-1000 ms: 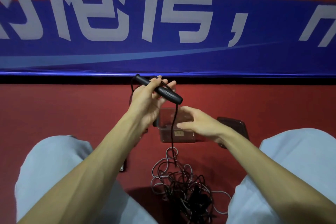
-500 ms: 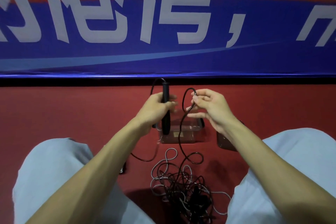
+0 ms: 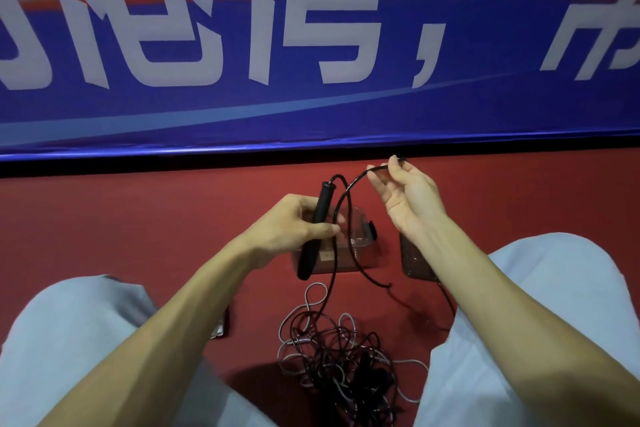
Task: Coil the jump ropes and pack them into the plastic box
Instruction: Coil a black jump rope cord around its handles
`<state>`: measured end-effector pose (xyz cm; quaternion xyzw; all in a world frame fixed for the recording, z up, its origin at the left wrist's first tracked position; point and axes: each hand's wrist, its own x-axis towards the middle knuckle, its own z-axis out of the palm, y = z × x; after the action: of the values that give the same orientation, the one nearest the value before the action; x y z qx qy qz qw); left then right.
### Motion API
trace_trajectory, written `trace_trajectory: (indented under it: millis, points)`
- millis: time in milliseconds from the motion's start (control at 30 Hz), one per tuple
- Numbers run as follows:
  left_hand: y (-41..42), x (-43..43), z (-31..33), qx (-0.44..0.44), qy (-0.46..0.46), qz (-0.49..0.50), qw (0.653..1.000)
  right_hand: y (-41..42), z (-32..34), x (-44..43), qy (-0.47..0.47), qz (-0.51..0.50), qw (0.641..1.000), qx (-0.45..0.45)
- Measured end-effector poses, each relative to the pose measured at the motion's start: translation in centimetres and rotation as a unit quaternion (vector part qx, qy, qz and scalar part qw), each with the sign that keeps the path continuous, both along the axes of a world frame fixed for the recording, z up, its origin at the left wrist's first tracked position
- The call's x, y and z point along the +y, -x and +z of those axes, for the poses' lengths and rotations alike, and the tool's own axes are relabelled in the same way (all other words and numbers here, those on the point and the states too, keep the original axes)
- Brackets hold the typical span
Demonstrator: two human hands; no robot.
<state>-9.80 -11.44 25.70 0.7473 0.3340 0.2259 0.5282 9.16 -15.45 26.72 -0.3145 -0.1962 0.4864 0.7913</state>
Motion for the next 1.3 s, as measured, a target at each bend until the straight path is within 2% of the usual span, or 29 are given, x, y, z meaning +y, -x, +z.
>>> trace_trajectory:
  millis: [167, 233, 300, 433, 533, 633, 700, 733, 833, 900, 1067, 1200, 1300]
  points:
    - [-0.3, -0.1, 0.4, -0.115, 0.048, 0.077, 0.989, 0.5, 0.0, 0.1, 0.014, -0.004, 1.000, -0.008]
    - [-0.4, -0.3, 0.9, -0.187, 0.093, 0.105, 0.972, 0.7, -0.2, 0.1, 0.026, 0.013, 0.998, -0.050]
    - [-0.5, -0.3, 1.4, -0.250, 0.143, 0.130, 0.949, 0.9, -0.6, 0.2, 0.054, 0.046, 0.988, -0.134]
    - [-0.2, 0.1, 1.9, -0.340, 0.191, 0.181, 0.903, 1.8, -1.7, 0.1, 0.126, 0.140, 0.915, -0.357]
    - [0.1, 0.7, 1.9, -0.408, 0.224, 0.228, 0.855, 2.9, -2.8, 0.0, 0.149, 0.197, 0.851, -0.463]
    - [0.6, 1.4, 1.6, -0.452, 0.257, 0.247, 0.818, 3.7, -4.0, 0.0, 0.142, 0.263, 0.794, -0.529]
    - [0.6, 1.5, 1.5, -0.475, 0.272, 0.240, 0.802, 4.1, -4.3, -0.1, 0.130, 0.278, 0.784, -0.539]
    - [0.6, 1.5, 1.6, -0.480, 0.274, 0.234, 0.800, 4.2, -4.3, -0.2, 0.129, 0.268, 0.791, -0.535]
    - [0.2, 1.4, 1.6, -0.471, 0.260, 0.223, 0.813, 4.1, -4.3, -0.1, 0.150, 0.221, 0.823, -0.501]
    - [0.1, 1.4, 1.6, -0.438, 0.232, 0.229, 0.837, 3.9, -4.1, 0.0, 0.151, 0.188, 0.837, -0.492]
    - [-0.1, 1.4, 0.5, -0.232, 0.093, 0.225, 0.942, 3.7, -2.7, -0.3, 0.104, 0.118, 0.872, -0.463]
    - [-0.2, 1.5, -0.3, -0.130, -0.010, 0.179, 0.975, 3.0, -1.5, -0.6, 0.066, 0.072, 0.907, -0.410]
    - [-0.2, 1.2, -0.6, -0.048, -0.049, 0.107, 0.992, 2.3, -0.7, -0.7, 0.037, 0.047, 0.943, -0.326]
